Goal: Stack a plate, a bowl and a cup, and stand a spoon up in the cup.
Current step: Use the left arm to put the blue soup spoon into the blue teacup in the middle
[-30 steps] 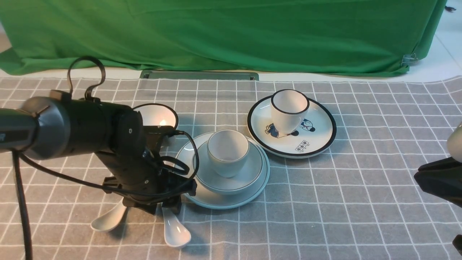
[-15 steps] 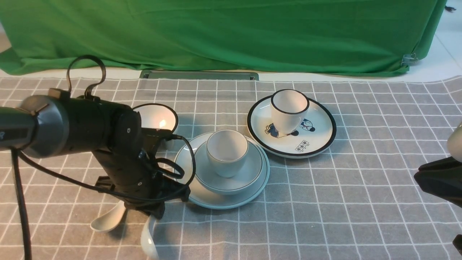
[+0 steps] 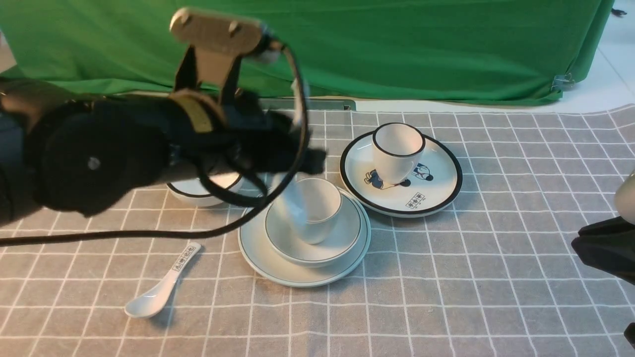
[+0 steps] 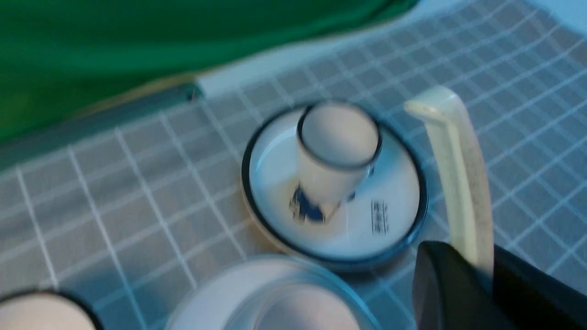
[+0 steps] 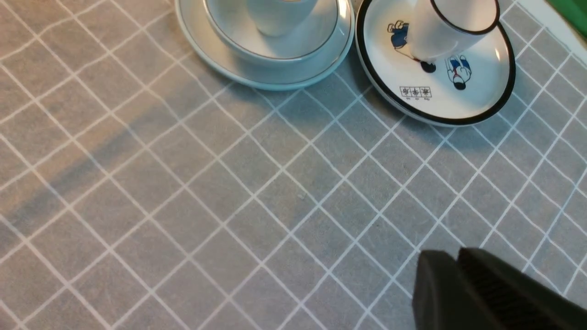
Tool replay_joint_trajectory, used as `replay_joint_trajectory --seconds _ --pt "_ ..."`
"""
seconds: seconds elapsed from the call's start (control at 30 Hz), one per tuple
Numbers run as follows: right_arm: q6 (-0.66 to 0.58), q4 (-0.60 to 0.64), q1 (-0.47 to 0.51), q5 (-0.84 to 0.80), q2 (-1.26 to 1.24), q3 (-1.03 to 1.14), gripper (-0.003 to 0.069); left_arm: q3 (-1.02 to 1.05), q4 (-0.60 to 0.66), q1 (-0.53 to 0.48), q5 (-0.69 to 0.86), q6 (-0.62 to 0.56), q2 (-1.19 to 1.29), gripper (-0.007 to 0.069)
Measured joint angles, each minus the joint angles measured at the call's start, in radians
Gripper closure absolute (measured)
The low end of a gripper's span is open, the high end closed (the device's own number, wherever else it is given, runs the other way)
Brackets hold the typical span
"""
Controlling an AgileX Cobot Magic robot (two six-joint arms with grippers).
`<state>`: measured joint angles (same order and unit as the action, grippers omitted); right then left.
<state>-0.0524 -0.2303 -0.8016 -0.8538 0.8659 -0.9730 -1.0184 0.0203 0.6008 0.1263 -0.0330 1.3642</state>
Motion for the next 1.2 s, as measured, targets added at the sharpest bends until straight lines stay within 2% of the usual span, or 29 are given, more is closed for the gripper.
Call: replay_joint_trajectory --seconds 0.27,0.4,0.67,0.87,1.2 --pt "0.004 -0.001 0.000 -0.024 0.000 0.000 0.0572 0.168 -0.029 0.006 -0.554 -0.026 0.074 0.0595" --pt "0.017 -0.001 0.000 -0.025 0.000 0.000 0.0572 0.241 -0.034 -0.005 -0.679 -0.029 0.078 0.0595" --pt "0.046 -0.001 0.000 -0.009 0.000 0.000 0.0572 0.250 -0.070 -0.027 -0.817 -0.034 0.192 0.0595" --pt "0.064 -0.001 0.000 -0.009 0.000 0.000 0.0571 0.256 -0.131 -0.027 -0.884 -0.101 0.282 0.0595" --pt "0.070 -0.001 0.000 -0.009 0.000 0.000 0.0570 0.256 -0.086 -0.028 -0.900 -0.183 0.345 0.0595"
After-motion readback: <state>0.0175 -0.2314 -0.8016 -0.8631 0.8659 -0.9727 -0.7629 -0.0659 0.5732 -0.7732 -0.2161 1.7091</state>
